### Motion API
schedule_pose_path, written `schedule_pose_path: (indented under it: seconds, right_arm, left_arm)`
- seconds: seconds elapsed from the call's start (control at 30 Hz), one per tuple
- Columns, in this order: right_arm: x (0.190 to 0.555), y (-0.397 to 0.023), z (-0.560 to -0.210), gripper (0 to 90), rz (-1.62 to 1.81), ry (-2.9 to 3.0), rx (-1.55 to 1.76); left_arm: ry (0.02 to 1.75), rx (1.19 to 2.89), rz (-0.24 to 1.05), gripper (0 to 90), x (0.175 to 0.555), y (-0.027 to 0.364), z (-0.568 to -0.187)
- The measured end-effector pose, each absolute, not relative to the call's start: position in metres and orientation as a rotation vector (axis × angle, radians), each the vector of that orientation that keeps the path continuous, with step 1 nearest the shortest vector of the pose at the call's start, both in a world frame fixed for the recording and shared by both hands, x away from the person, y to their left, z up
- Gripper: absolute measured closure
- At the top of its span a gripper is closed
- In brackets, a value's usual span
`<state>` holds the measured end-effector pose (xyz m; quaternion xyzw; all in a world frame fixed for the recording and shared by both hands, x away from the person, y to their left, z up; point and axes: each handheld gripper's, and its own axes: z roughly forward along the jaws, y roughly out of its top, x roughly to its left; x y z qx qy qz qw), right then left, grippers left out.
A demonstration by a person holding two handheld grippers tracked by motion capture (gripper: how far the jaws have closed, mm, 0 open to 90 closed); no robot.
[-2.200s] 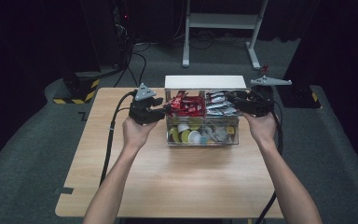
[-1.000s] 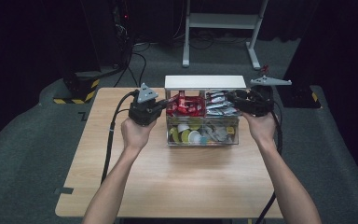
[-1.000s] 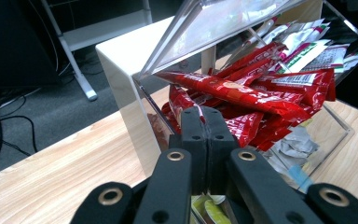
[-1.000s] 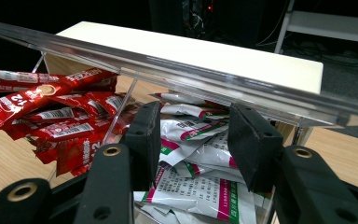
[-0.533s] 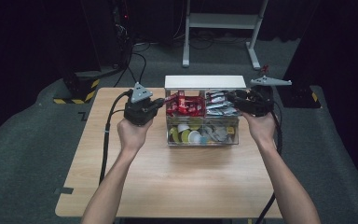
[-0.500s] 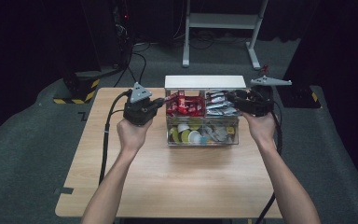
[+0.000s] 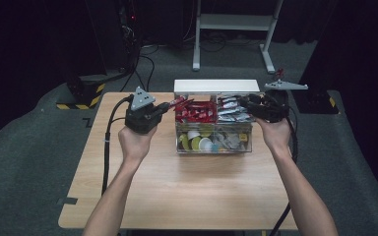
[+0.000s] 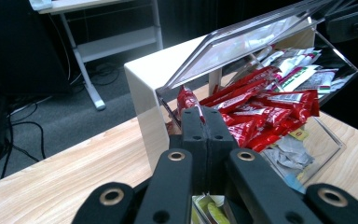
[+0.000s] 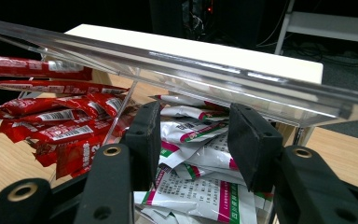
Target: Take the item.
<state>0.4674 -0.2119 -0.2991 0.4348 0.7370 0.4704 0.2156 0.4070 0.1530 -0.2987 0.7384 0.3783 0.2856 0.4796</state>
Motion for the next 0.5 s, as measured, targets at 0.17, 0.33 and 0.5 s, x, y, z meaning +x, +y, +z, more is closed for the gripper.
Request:
schedule_pose_path:
  seconds: [0.17,0.33,0.5]
  right_arm:
    - [0.467,-0.212,-0.299,54.5,1.304,2.04,1.206]
    - [0.467,-0.211,-0.299,54.5,1.301,2.039,1.205]
    - [0.468,-0.211,-0.298,54.5,1.299,2.042,1.206]
  left_arm:
    - [0.911,1.78,0.7,89.9,0.396,0.161,-0.296]
    - [0.907,1.767,0.706,90.0,0.387,0.17,-0.295]
    - [0.917,1.739,0.671,89.9,0.378,0.186,-0.297]
